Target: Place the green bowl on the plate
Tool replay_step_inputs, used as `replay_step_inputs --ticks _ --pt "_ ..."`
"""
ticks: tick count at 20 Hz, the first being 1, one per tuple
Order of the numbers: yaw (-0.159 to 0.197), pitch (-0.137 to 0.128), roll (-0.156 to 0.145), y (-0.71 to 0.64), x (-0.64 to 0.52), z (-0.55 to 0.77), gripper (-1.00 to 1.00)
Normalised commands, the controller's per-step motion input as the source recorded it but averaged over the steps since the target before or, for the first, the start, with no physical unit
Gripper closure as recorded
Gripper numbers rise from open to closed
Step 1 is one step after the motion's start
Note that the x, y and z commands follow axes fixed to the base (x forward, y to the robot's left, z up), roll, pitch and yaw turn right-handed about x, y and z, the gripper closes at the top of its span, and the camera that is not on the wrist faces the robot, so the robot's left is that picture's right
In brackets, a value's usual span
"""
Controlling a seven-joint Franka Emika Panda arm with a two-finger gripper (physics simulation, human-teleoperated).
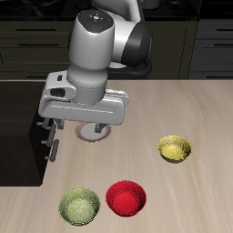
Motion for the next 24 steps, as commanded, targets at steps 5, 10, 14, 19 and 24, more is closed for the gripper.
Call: replay_step_inputs --ticks 5,10,14,19,24 --pt "-0.012 -0.001 -0.017 -0.15 0.2 0.11 -1.0" --pt "-0.001 -0.003 0.016 -0.03 0.2 0.11 -1.0" --pt "0.026 -0.003 0.013 0.06 0.26 0.03 -1.0" --pt "-0.006 -0.007 -0.033 -0.06 0.27 0.0 -1.0" --pt "0.011 -0.037 -0.009 -0.08 0.12 0.08 -1.0"
